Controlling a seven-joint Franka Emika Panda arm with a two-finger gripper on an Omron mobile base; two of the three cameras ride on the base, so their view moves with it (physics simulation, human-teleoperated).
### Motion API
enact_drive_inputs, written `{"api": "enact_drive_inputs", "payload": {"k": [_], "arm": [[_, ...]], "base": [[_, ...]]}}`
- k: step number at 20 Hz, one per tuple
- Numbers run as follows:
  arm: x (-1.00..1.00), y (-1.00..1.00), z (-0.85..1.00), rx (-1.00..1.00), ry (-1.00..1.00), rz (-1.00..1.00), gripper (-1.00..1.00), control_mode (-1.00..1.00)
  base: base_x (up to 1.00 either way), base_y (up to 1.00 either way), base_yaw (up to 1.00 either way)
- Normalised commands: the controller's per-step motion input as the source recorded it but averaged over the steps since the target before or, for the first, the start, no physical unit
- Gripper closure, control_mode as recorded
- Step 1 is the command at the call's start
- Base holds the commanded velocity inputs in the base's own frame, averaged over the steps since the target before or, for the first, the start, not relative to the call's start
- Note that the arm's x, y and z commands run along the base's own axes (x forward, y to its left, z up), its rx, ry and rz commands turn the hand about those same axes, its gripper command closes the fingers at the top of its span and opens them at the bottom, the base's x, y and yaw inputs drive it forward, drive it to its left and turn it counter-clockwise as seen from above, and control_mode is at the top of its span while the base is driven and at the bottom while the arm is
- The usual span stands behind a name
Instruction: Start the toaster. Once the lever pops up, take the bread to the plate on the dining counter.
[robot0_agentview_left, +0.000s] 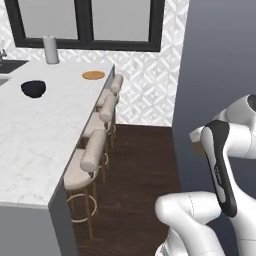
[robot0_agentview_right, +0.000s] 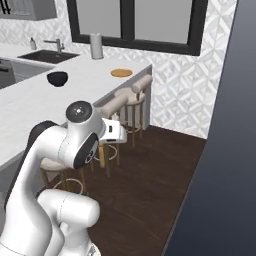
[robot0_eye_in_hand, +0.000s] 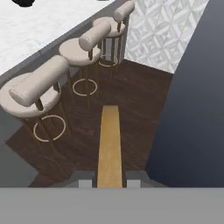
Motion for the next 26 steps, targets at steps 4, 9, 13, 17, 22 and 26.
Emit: {"api": "enact_drive_inputs", "payload": {"k": [4, 9, 13, 17, 22, 26], "arm": [[0.00, 0.00, 0.00, 0.00, 0.00, 0.00, 1.00, 1.00], [0.00, 0.00, 0.00, 0.00, 0.00, 0.00, 1.00, 1.00], [0.00, 0.00, 0.00, 0.00, 0.00, 0.00, 1.00, 1.00], [0.00, 0.00, 0.00, 0.00, 0.00, 0.00, 1.00, 1.00], [0.00, 0.00, 0.00, 0.00, 0.00, 0.00, 1.00, 1.00], [0.00, 0.00, 0.00, 0.00, 0.00, 0.00, 1.00, 1.00]], "base": [[0.87, -0.41, 0.15], [0.87, -0.40, 0.11], [0.91, -0.32, 0.12], [0.99, -0.17, 0.17], [0.95, -0.10, 0.20], [0.85, 0.00, 0.27]]}}
